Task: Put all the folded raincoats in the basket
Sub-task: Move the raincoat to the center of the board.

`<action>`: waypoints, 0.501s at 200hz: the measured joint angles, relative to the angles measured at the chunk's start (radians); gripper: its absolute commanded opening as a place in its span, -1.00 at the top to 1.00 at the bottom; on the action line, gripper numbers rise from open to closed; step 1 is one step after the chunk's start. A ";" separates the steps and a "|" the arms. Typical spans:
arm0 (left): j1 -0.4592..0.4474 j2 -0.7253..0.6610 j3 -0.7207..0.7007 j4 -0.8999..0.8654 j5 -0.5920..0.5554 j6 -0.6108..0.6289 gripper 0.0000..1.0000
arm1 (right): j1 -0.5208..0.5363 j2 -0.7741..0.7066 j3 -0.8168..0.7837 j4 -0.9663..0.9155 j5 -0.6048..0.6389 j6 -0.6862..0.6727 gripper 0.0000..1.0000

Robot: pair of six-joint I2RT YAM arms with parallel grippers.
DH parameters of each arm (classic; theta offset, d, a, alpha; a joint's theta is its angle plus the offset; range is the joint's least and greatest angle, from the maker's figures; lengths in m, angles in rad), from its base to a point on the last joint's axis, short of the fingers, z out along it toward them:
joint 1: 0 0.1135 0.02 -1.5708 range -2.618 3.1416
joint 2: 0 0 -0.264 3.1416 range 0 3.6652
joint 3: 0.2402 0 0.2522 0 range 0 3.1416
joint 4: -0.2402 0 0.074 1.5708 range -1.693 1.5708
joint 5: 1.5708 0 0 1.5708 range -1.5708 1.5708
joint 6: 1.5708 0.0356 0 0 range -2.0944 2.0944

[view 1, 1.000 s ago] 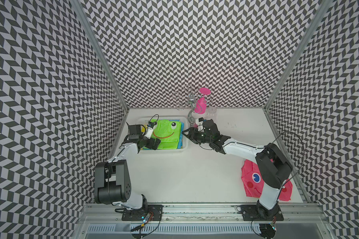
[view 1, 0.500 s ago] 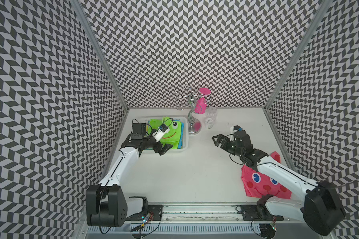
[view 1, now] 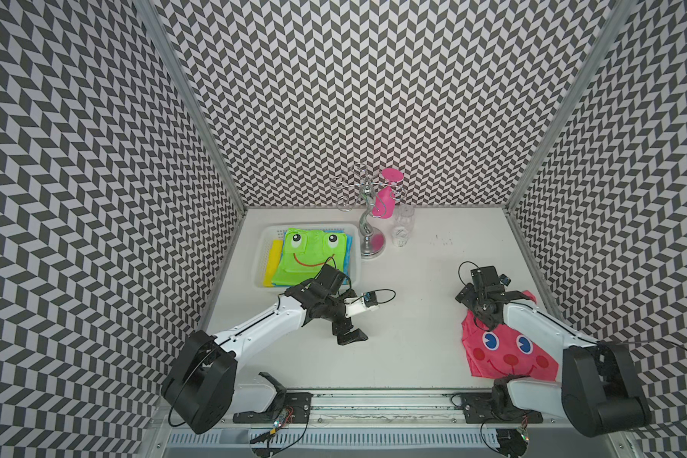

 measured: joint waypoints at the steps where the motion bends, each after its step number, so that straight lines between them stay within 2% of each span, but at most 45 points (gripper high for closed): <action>1: -0.001 0.001 0.000 0.001 -0.001 0.000 -0.99 | 0.000 0.002 -0.002 0.001 0.000 0.001 -0.84; 36: -0.031 0.015 -0.011 0.013 -0.029 -0.005 -0.99 | 0.040 0.012 -0.021 0.022 0.021 0.018 -0.83; 69: -0.032 0.015 -0.016 0.019 -0.030 -0.003 -0.99 | 0.182 0.028 -0.017 0.038 0.034 0.074 -0.80; 100: -0.032 0.015 -0.040 0.034 -0.031 -0.003 -0.99 | 0.307 0.090 0.033 0.106 -0.006 0.181 -0.76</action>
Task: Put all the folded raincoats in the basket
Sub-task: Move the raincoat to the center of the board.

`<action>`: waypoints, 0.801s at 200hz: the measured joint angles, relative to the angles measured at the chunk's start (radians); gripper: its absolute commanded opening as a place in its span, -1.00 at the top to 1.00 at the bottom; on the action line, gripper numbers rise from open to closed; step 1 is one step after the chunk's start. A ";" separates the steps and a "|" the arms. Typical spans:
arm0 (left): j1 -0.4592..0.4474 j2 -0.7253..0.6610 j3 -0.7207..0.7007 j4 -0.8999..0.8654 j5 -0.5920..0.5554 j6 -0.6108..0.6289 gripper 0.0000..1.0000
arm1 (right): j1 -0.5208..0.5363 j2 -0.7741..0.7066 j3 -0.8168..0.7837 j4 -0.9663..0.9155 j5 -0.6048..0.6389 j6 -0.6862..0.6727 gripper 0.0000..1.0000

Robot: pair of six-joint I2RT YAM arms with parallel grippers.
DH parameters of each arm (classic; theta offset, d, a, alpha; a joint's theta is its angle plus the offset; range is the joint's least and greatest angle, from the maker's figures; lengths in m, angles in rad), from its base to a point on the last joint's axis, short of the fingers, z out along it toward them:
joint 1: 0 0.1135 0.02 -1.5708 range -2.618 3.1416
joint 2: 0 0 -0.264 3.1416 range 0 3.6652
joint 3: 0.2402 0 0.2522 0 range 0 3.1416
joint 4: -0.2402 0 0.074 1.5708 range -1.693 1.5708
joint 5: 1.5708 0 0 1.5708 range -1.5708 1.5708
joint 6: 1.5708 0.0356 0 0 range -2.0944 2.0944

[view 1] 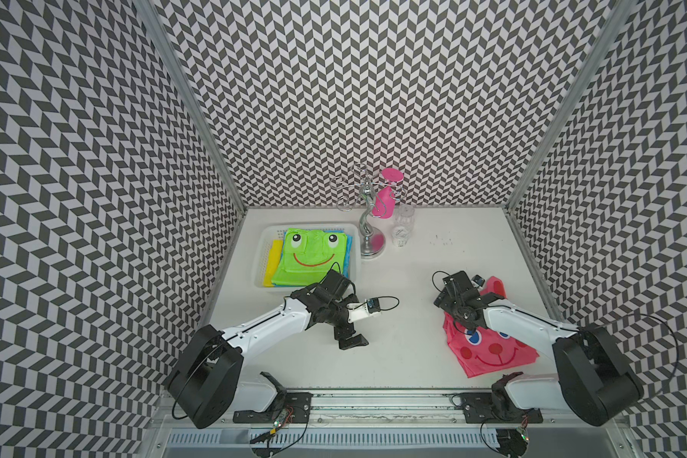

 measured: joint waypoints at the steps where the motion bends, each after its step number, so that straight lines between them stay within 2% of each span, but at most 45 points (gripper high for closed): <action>1: 0.000 0.000 -0.001 0.001 0.000 0.000 -0.99 | 0.002 0.002 0.002 0.002 -0.001 0.004 -0.76; 50: 0.000 0.000 -0.031 0.041 -0.011 0.000 -0.99 | 0.146 0.174 0.170 0.125 -0.146 0.159 -0.73; 67: 0.000 0.000 -0.037 0.065 -0.013 -0.004 -0.99 | 0.159 0.211 0.227 0.136 -0.199 0.156 -0.73; 90: -0.016 0.000 -0.051 0.128 -0.045 -0.030 -0.99 | 0.146 0.192 0.239 0.131 -0.219 0.113 -0.74; 111: -0.066 0.012 -0.056 0.179 -0.085 -0.048 -0.99 | 0.079 0.109 0.183 0.124 -0.209 0.050 -0.74; 134: -0.126 0.055 -0.056 0.212 -0.103 -0.053 -0.99 | -0.086 -0.022 0.074 0.116 -0.180 -0.037 -0.74; 160: -0.170 0.094 -0.056 0.228 -0.112 -0.054 -0.99 | -0.244 -0.101 -0.026 0.114 -0.127 -0.126 -0.75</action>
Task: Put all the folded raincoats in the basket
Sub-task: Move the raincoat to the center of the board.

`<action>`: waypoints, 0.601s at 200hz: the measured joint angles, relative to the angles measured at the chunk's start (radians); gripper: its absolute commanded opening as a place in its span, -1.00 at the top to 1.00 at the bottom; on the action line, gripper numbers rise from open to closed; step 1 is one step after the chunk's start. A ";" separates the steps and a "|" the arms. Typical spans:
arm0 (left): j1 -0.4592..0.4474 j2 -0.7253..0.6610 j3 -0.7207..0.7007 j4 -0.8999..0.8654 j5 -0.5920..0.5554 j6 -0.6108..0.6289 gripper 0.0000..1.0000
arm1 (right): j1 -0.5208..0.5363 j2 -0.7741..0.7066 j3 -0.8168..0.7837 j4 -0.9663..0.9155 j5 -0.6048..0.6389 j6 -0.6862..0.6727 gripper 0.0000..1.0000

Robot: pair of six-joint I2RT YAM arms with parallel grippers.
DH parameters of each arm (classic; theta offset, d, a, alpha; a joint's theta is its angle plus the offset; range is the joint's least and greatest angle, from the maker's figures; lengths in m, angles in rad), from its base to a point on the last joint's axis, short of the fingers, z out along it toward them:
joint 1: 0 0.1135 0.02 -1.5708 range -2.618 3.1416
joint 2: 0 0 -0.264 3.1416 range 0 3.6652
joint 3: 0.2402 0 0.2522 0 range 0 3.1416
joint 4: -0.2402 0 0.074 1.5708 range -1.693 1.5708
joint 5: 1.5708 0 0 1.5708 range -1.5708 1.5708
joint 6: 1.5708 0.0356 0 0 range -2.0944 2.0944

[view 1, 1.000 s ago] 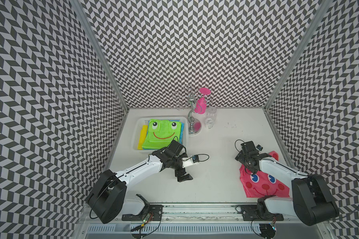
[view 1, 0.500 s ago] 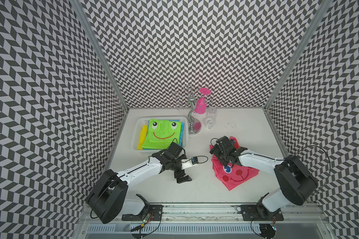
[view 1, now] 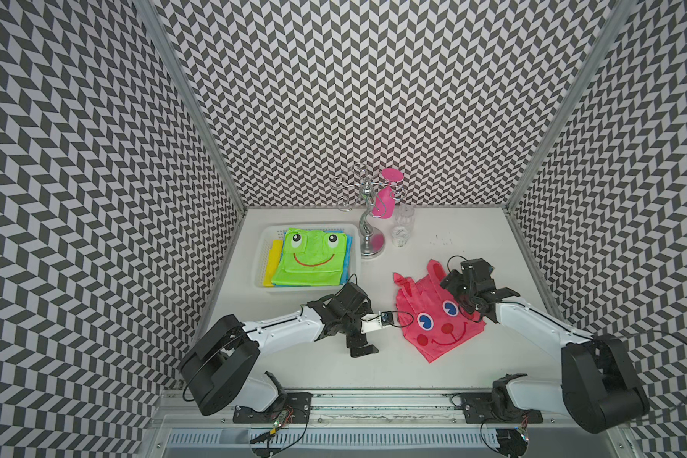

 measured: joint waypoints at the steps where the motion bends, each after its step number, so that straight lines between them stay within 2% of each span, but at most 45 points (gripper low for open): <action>1: -0.002 0.002 0.000 0.001 0.000 0.000 -0.99 | -0.004 -0.001 -0.003 0.001 0.002 -0.002 -0.75; 30: -0.013 0.028 0.005 0.023 -0.004 -0.003 -0.99 | -0.118 -0.003 -0.092 0.021 -0.025 -0.080 -0.73; 63: -0.013 0.045 0.008 0.037 -0.029 -0.003 -0.99 | -0.132 0.029 -0.078 0.061 -0.100 -0.124 -0.67; 90: -0.011 0.050 0.008 0.061 -0.047 -0.004 -0.99 | -0.095 0.029 -0.079 0.068 -0.153 -0.127 -0.67; 120: 0.003 0.079 0.008 0.075 -0.077 -0.006 -0.99 | 0.015 0.000 -0.080 0.015 -0.211 -0.103 -0.67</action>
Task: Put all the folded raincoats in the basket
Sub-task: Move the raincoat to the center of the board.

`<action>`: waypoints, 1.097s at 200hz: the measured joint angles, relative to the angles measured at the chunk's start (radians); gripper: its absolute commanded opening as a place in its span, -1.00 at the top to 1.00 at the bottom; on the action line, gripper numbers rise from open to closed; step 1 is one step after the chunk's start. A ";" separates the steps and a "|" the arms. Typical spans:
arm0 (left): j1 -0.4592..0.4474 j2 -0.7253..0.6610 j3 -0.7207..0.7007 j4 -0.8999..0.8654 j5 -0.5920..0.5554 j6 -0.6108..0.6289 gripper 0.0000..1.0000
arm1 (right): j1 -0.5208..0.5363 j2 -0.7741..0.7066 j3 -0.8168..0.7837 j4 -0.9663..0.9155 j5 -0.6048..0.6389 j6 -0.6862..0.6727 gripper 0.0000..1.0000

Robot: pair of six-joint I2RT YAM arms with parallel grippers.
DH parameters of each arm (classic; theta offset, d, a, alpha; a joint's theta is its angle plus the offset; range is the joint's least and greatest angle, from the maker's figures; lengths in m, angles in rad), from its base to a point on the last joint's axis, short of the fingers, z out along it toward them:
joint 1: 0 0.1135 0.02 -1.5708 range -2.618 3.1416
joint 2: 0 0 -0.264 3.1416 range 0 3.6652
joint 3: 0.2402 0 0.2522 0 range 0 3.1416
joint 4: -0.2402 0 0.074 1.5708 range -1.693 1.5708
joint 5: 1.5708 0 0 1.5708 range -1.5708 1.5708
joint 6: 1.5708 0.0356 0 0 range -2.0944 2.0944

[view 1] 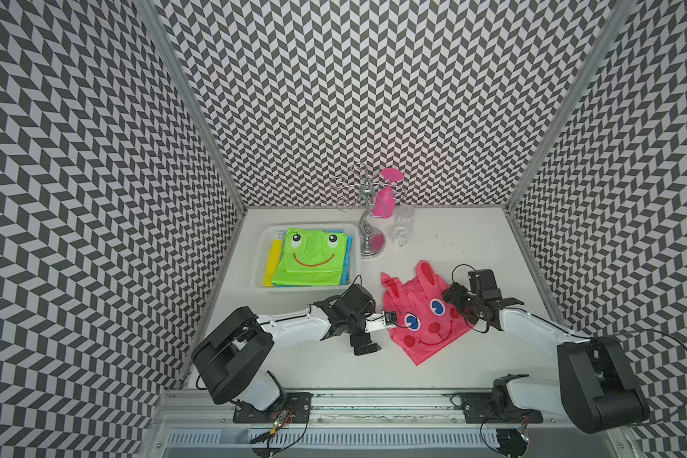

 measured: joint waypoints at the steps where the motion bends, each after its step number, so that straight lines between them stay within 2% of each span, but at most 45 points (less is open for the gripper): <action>1: 0.001 0.000 0.000 0.000 0.000 0.000 -0.99 | 0.003 -0.001 0.000 -0.002 0.000 0.001 -0.67; 22: 0.037 0.004 -0.001 0.004 -0.004 0.003 -0.99 | 0.068 -0.053 -0.013 -0.085 -0.029 0.031 -0.66; 57: 0.111 -0.011 -0.017 -0.006 0.013 0.031 -0.99 | 0.098 -0.158 -0.050 -0.195 -0.090 0.039 -0.60; 88: 0.161 -0.071 -0.051 -0.037 0.058 0.050 -0.99 | 0.102 -0.223 -0.051 -0.275 -0.047 0.010 -0.63; 111: 0.153 -0.112 -0.064 -0.068 0.090 0.064 -0.99 | 0.089 -0.227 -0.051 -0.307 0.008 -0.006 -0.62; 139: 0.108 -0.129 -0.062 -0.089 0.111 0.079 -0.99 | 0.042 -0.187 -0.052 -0.311 0.008 -0.034 -0.49; 162: 0.075 -0.129 -0.048 -0.101 0.133 0.088 -0.99 | 0.028 -0.158 -0.051 -0.273 -0.029 -0.064 -0.38; 192: 0.072 -0.117 -0.028 -0.101 0.148 0.102 -0.99 | 0.036 -0.162 -0.078 -0.198 -0.113 -0.083 -0.38; 219: 0.093 -0.114 -0.026 -0.114 0.154 0.117 -0.99 | 0.084 -0.170 -0.098 -0.162 -0.194 -0.088 -0.38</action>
